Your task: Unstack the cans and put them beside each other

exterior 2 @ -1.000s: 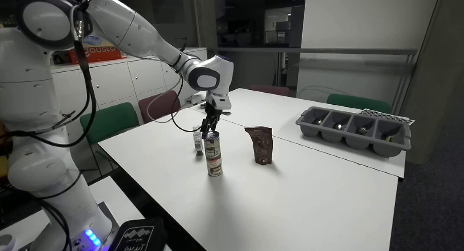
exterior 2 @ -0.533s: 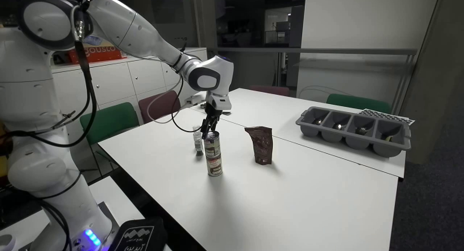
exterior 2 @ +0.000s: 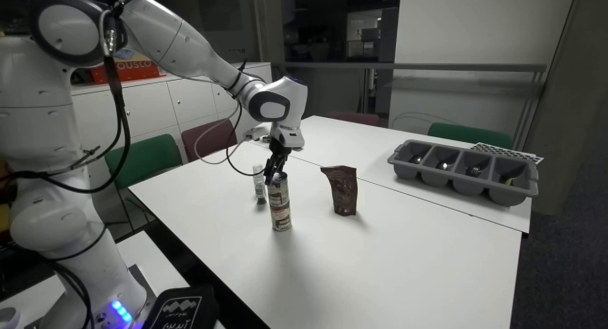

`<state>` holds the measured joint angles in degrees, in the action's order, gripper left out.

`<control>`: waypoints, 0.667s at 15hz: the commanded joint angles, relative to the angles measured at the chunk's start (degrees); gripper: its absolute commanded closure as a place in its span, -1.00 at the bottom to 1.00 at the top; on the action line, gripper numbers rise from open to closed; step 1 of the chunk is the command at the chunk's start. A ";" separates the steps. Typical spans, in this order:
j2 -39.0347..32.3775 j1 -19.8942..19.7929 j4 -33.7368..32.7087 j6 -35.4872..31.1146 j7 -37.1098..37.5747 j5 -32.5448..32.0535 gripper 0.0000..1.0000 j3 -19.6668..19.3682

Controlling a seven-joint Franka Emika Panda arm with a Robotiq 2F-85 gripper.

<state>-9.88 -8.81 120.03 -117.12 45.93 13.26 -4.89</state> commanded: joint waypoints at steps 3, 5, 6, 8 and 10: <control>-1.55 1.04 -1.29 0.42 -2.31 0.82 -1.00 -1.08; -1.67 1.21 -1.23 0.25 -2.34 0.71 -1.00 -1.10; -1.73 1.29 -1.20 0.18 -2.33 0.69 -1.00 -1.11; -1.65 1.39 -1.03 -0.07 -2.39 0.59 -1.00 -1.14; -1.53 1.38 -0.81 -0.57 -2.63 0.39 -1.00 -1.21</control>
<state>-11.37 -8.22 119.72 -117.27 45.26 13.25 -4.89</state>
